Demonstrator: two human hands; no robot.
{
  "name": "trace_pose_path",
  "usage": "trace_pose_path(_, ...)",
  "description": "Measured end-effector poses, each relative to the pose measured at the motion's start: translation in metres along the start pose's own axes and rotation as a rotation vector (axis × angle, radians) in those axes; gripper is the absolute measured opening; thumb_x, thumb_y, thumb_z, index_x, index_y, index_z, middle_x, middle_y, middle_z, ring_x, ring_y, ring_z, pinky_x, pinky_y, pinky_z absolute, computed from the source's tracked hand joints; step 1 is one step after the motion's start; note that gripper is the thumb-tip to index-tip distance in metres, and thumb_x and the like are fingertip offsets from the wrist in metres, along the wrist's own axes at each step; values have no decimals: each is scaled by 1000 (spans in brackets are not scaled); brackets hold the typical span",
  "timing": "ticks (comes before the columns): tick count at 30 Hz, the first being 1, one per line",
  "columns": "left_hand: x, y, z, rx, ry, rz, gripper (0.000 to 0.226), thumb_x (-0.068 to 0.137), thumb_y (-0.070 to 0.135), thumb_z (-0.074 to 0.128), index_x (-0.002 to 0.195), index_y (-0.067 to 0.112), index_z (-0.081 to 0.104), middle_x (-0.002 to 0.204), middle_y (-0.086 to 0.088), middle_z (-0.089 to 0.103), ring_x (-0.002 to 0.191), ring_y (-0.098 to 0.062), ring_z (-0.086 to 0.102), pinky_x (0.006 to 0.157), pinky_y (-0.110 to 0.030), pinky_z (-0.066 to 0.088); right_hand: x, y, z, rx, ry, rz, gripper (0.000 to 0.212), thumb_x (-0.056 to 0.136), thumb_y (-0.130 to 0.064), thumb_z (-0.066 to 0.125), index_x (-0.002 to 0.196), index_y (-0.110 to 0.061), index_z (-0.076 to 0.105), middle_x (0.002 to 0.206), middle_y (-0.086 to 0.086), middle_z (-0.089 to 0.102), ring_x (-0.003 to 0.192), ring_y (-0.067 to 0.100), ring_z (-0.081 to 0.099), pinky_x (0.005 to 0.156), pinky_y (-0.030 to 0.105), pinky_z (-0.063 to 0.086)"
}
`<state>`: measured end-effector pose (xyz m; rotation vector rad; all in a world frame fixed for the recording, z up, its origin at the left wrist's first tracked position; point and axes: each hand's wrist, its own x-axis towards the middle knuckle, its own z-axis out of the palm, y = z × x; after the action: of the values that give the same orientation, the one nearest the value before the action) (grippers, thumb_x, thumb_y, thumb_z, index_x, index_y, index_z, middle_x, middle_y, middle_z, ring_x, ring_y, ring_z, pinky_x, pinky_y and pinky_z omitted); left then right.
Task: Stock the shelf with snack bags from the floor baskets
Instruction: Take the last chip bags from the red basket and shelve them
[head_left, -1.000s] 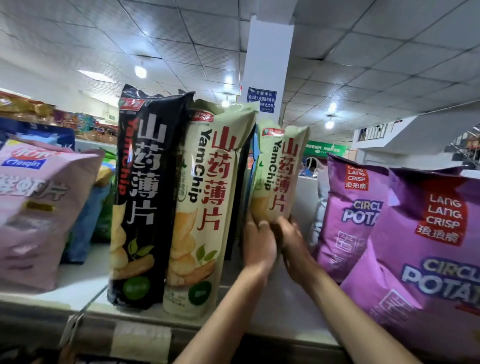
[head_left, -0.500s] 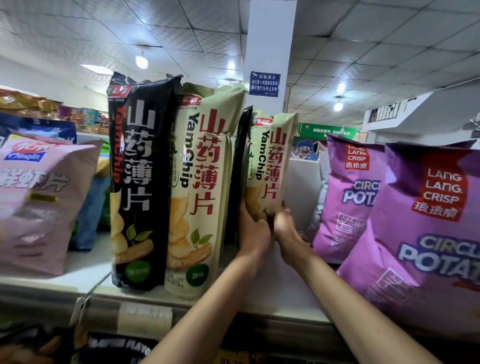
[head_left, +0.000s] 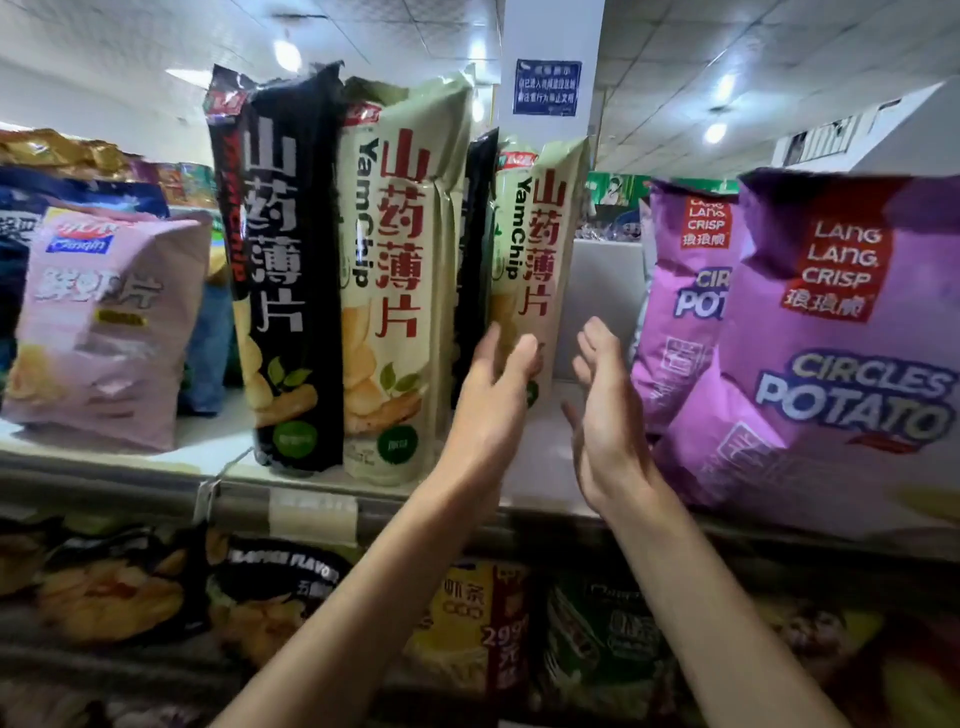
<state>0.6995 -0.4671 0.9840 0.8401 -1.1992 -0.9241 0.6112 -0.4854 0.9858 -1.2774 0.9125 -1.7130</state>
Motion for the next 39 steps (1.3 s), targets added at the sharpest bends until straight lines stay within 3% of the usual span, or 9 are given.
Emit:
trace_pose_path(6,-109,-20,-40,-133,-126,29,47,84,60,58,129,54,50,145,24,47,128,12,45,113,-35,34,-147,7,-55,65,-31,-94,63,80,-58,50,140,-37,44,148,-17,48,136,-4,42,113,35,33)
trace_pose_path(10,-182,-66,-33,-189,-324,-138,43,83,55,54,126,47,55,141,19,55,132,4,47,106,-34,40,-245,18,-123,29,160,-10,79,76,-67,59,143,-28,44,147,-8,52,137,8,45,111,42,36)
trace_pose_path(12,-211,-86,-14,-193,-418,-217,43,82,55,55,124,47,57,140,18,56,132,2,48,106,-37,42,-283,22,-163,40,331,52,70,83,-57,60,143,-23,45,144,-6,55,135,10,49,109,44,41)
trace_pose_path(17,-285,-114,83,-190,-703,-398,36,88,57,57,123,47,56,143,18,53,133,2,46,112,-41,41,-379,12,-284,3,812,87,56,85,-45,46,137,-24,51,135,-6,62,129,11,55,107,36,47)
trace_pose_path(22,-360,-121,204,-247,-953,-470,37,89,56,59,124,44,56,137,22,57,126,6,52,104,-27,46,-454,-17,-394,-4,1090,28,61,83,-50,46,138,-24,49,137,-6,59,126,6,56,107,36,44)
trace_pose_path(24,-390,-129,260,-264,-1005,-498,33,87,50,56,119,40,58,125,25,65,117,8,58,100,-26,48,-476,-31,-438,-16,1133,-6,75,74,-60,59,139,-24,49,137,-7,59,126,5,56,105,32,45)
trace_pose_path(29,-471,-151,401,-265,-1120,-605,44,82,53,56,123,41,58,139,18,57,126,5,53,109,-35,43,-530,-57,-561,-45,1255,9,54,85,-47,47,135,-26,53,138,-6,59,127,6,55,107,37,43)
trace_pose_path(36,-559,-217,526,-187,-1269,-743,36,89,54,57,124,43,56,138,17,57,126,2,54,99,-24,50,-591,-42,-686,-16,1426,149,43,88,-45,44,128,-32,54,136,-10,59,128,5,54,103,32,45)
trace_pose_path(39,-588,-278,568,-49,-1316,-795,35,86,49,53,120,40,58,127,20,61,110,11,61,97,-28,51,-603,-9,-737,10,1483,242,43,84,-43,47,125,-31,55,129,-12,61,121,3,57,100,30,46)
